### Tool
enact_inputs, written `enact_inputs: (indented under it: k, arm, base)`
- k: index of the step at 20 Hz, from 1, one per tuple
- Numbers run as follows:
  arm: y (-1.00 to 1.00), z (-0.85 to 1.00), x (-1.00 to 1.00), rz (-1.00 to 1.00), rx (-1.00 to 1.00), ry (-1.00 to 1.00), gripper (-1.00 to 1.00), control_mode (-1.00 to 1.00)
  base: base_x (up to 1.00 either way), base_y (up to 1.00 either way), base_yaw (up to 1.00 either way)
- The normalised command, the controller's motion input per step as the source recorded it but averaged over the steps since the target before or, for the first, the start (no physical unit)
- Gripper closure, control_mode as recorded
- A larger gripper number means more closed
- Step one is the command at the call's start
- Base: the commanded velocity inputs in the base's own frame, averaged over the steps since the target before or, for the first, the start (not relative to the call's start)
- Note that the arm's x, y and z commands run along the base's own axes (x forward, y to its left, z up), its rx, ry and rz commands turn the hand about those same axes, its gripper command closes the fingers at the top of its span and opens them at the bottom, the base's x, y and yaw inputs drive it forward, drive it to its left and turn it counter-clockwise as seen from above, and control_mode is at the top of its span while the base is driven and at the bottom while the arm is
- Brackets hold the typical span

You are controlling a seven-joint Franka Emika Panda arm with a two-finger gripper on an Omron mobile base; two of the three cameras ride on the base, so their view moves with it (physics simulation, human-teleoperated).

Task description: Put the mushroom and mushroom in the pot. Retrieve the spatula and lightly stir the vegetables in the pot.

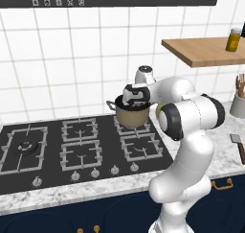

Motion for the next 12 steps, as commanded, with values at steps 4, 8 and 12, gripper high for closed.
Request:
enact_inputs:
  k: [4,8,12]
  arm:
    - [0.05,-0.39,0.08,0.0,0.0,0.0,1.0,-1.0]
    - [0.07,-0.33,0.06,0.0,0.0,0.0,1.0,-1.0]
    - [0.09,-0.07,0.01,0.0,0.0,0.0,-1.0,-1.0]
  base:
    - [0.0,0.0,0.0]
    - [0.0,0.0,0.0]
    - [0.0,0.0,0.0]
